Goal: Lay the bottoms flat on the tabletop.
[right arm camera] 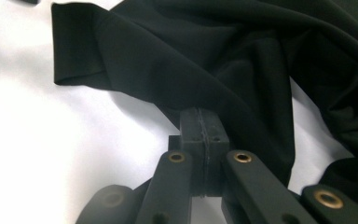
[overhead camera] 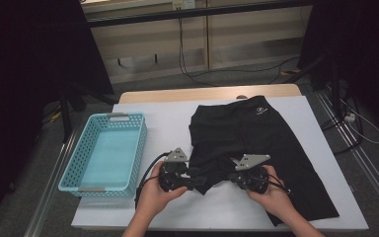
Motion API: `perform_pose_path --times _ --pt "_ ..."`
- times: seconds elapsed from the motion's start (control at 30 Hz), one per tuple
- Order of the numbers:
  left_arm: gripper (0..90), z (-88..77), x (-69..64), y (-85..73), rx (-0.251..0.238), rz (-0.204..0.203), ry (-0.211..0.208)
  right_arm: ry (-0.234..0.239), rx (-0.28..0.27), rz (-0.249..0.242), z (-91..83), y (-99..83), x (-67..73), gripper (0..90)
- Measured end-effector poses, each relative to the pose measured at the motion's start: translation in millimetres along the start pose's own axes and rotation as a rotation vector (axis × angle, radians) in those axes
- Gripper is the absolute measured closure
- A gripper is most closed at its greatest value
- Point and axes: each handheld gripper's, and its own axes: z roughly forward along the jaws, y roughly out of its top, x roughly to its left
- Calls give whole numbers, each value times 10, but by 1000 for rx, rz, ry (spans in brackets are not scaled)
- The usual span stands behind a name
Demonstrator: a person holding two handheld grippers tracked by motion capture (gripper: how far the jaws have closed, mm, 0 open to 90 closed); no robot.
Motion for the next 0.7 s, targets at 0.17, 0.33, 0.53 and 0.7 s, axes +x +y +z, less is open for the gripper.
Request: perform_pose_path --times 0.17,0.33,0.53,0.7 --pt "559 77 -59 -100 39 20 -1 1 -9 10 -10 9 -11 900" --pt "560 223 -86 -223 120 74 25 5 -16 31 -19 10 -36 900" --pt "704 266 -110 -245 157 99 15 -4 -23 40 -36 12 -57 900" --pt "865 277 -109 -234 162 84 34 -1 -25 48 -45 5 -78 900"
